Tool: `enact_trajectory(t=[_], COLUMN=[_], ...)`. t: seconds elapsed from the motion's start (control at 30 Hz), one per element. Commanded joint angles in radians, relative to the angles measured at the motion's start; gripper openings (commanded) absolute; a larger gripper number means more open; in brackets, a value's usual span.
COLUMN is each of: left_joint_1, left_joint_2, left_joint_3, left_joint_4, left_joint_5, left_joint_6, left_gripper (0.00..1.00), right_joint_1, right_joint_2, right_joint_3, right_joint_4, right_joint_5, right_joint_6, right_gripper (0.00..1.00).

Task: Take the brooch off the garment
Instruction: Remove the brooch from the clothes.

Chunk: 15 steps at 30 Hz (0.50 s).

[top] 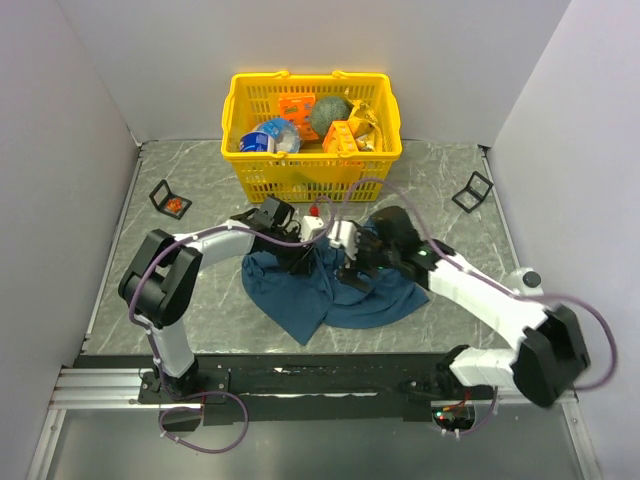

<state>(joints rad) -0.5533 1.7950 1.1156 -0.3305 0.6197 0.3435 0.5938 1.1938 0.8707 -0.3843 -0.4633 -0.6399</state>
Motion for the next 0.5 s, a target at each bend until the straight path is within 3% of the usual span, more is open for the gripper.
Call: enact_trajectory(t=[0.0, 0.13, 0.47], left_joint_1=[0.029, 0.065, 0.122], left_joint_2=[-0.011, -0.043, -0.071], left_joint_3=[-0.020, -0.053, -0.062], left_joint_4=[0.050, 0.067, 0.050], left_joint_5=[0.008, 0.032, 0.092], left_joint_6=[-0.020, -0.029, -0.066], left_gripper=[0.30, 0.31, 0.31], right_joint_1=[0.040, 0.050, 0.060], right_joint_2=[0.131, 0.254, 0.328], right_joint_3=[0.068, 0.091, 0.048], right_joint_4=[0.174, 0.193, 0.130], right_joint_5=[0.164, 0.227, 0.304], right_joint_6=[0.034, 0.048, 0.028], right_gripper=[0.90, 0.89, 0.89])
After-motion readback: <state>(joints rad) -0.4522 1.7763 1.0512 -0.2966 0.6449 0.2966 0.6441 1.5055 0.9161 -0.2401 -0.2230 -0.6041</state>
